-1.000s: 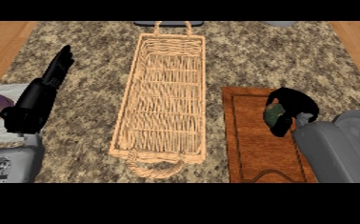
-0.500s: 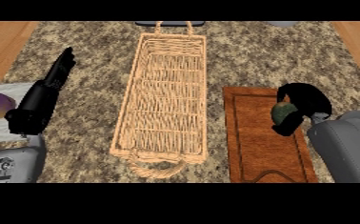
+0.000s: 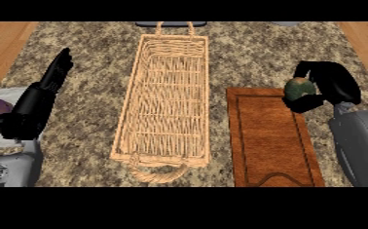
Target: Pick the squash from the cutting board and place it in the basket
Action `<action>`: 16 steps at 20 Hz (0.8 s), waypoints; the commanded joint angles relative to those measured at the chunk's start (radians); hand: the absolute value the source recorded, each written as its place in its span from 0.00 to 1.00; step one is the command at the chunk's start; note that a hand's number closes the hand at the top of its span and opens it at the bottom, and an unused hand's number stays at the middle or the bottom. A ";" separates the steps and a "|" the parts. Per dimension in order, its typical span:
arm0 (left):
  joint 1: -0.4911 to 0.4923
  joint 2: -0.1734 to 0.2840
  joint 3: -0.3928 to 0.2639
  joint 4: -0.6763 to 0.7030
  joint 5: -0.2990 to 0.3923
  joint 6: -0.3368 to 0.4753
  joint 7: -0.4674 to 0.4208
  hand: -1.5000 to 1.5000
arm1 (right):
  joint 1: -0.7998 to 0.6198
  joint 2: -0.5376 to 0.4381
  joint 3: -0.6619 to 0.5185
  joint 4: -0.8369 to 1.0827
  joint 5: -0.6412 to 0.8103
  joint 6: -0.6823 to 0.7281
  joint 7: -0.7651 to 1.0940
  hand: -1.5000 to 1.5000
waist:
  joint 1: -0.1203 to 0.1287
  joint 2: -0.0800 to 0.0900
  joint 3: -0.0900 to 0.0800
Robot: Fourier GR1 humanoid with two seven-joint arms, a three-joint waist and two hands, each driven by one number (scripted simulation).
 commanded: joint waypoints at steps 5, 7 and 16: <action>0.003 -0.007 0.014 0.066 -0.015 0.020 -0.058 0.50 | -0.125 0.105 -0.193 -0.250 -0.360 0.046 -0.081 1.00 | -0.021 -0.003 -0.001; 0.001 -0.016 -0.005 0.032 -0.035 0.033 -0.028 0.50 | -0.175 0.120 -0.185 -0.346 -0.393 0.108 0.007 1.00 | -0.014 -0.007 -0.001; 0.027 -0.003 -0.007 0.003 -0.012 -0.015 -0.017 0.50 | -0.459 0.132 -0.180 -0.556 -0.581 0.348 0.410 1.00 | 0.010 -0.004 -0.001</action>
